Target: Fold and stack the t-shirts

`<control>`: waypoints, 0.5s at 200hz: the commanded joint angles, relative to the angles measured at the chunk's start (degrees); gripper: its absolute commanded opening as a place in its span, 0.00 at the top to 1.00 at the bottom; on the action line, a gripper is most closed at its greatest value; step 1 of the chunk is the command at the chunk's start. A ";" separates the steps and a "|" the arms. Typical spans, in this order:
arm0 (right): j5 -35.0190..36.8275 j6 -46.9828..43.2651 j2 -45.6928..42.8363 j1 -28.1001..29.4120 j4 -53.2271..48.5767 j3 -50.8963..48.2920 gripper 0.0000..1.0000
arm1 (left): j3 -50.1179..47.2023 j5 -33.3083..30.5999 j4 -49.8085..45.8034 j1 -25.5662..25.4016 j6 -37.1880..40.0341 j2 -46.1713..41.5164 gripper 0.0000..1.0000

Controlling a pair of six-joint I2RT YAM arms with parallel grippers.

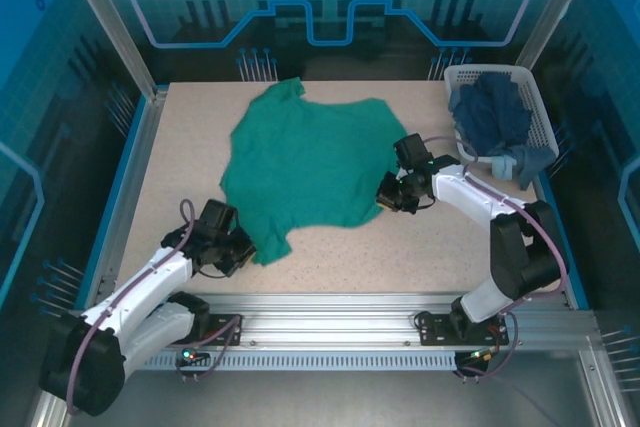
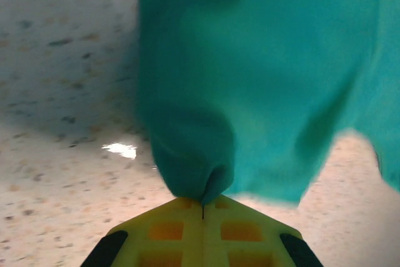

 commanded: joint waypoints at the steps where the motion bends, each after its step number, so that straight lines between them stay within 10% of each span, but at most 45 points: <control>1: 5.14 0.31 1.75 0.41 -2.85 1.13 1.00 | 0.60 -0.04 2.42 -0.59 -1.54 0.68 1.00; 100: 14.94 2.90 -3.88 -1.68 -13.03 -4.99 1.00 | 4.85 2.15 10.25 -3.58 -2.79 11.14 1.00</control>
